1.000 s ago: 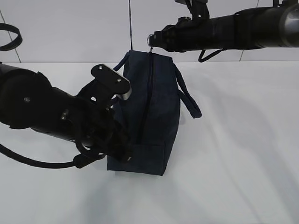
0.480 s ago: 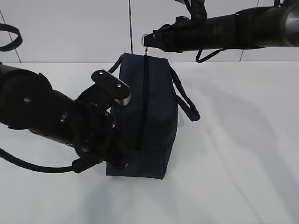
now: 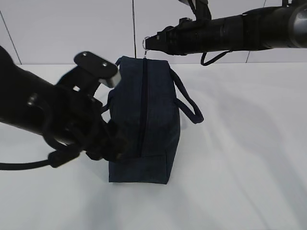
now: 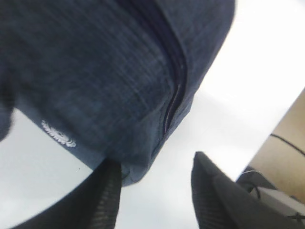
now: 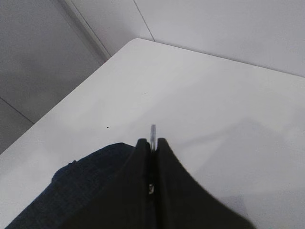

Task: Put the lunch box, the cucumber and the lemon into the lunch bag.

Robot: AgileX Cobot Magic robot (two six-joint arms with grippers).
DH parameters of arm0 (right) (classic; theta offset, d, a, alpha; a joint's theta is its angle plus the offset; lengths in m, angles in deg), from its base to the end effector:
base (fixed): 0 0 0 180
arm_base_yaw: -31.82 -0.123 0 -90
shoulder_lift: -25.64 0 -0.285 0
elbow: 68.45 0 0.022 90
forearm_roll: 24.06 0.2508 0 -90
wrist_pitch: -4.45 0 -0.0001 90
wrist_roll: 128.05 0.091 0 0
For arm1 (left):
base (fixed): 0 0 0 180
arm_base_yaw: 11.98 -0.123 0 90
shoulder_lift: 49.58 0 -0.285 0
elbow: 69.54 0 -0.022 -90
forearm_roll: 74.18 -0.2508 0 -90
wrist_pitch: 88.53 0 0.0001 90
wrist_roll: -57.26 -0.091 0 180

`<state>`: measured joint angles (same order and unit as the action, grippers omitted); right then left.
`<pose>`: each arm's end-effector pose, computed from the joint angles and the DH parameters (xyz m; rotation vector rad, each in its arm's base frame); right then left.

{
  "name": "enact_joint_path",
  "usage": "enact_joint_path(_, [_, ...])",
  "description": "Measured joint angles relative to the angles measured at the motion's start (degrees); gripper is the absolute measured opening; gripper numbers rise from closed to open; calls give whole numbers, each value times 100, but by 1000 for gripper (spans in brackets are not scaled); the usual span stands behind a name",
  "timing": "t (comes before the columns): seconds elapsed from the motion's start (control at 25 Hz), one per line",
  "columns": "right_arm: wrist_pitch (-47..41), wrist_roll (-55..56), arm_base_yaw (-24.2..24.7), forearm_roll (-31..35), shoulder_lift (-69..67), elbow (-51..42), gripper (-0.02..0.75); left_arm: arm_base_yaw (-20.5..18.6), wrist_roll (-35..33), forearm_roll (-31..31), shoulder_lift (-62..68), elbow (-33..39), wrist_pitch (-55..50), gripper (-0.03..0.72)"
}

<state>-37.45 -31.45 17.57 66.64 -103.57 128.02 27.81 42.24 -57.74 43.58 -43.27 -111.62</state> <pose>0.4528 0.1778 0.2417 -0.6032 1.8784 0.9612 0.2248 -0.2004 0.2325 0.8985 2.3505 -0.4304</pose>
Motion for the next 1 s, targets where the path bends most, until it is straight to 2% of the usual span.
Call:
enact_joint_path(0.12, [-53,13,0,-4,0,0,1,-287,253,-25,-510,-136,-595,349])
enact_joint_path(0.24, [-164,13,0,-13,0,0,1,-674,433,-77,-748,-653,-1381,349])
enact_joint_path(0.44, [-283,94,0,-13,0,0,1,-1129,659,-204,-485,-2258,-2723,349])
enact_joint_path(0.64, [-296,122,0,-24,0,0,1,-1164,863,-400,640,-3976,-4097,349])
enact_joint_path(0.76, [-339,158,4,-24,0,0,1,-1164,954,-399,1370,-4748,-4587,350])
enact_joint_path(0.88, [-354,218,4,-24,0,0,1,-1164,1081,-399,1897,-5229,-4715,350])
enact_joint_path(1.0, [-353,245,4,-24,0,0,1,-1164,1152,-399,2206,-5365,-4760,350])
